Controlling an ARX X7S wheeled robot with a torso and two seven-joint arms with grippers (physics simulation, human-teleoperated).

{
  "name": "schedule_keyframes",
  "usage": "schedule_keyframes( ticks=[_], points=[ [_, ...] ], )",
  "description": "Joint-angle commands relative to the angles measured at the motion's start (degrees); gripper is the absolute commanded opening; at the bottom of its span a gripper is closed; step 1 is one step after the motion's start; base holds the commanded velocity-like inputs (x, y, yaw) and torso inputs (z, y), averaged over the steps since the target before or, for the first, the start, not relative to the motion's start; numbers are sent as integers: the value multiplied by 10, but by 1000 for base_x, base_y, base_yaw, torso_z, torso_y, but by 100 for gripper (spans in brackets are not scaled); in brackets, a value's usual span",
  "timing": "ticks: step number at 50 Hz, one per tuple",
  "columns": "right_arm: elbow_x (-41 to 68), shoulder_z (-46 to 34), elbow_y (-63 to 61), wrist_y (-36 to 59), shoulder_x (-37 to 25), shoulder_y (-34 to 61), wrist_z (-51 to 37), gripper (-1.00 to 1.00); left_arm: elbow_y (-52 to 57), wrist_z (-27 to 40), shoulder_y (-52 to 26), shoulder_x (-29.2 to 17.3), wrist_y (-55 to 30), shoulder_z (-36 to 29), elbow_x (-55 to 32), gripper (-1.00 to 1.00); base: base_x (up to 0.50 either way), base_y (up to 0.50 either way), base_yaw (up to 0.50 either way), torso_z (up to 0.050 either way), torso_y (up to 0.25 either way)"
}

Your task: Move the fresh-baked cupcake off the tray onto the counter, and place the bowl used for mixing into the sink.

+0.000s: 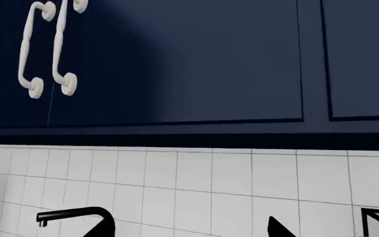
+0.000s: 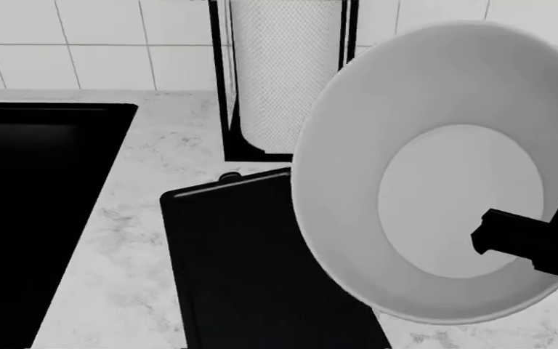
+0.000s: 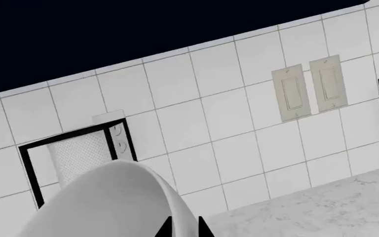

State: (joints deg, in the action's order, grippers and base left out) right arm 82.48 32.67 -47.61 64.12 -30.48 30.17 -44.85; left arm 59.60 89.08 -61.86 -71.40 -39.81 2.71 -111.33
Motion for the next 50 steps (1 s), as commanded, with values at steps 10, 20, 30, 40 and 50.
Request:
schedule_keyframes(
  ticks=[10,20,30,40,50],
  points=[
    [-10,-9,-4,-4,-3,1,3,-100,4,9,160,79,-133,316,-69,100,1,500,0,0,0],
    [-28,-27,1,-6,3,2,14,-100,4,9,98,133,-163,315,-95,100,0,500,0,0,0],
    [-31,-50,-3,-2,4,10,11,-100,4,9,107,135,-176,352,-118,100,0,500,0,0,0],
    [-65,-80,8,-8,19,7,36,-100,4,9,114,143,-186,359,-114,100,0,500,0,0,0],
    [-92,-101,20,-14,25,5,55,-100,4,9,118,152,-197,367,-115,100,0,500,0,0,1]
  ],
)
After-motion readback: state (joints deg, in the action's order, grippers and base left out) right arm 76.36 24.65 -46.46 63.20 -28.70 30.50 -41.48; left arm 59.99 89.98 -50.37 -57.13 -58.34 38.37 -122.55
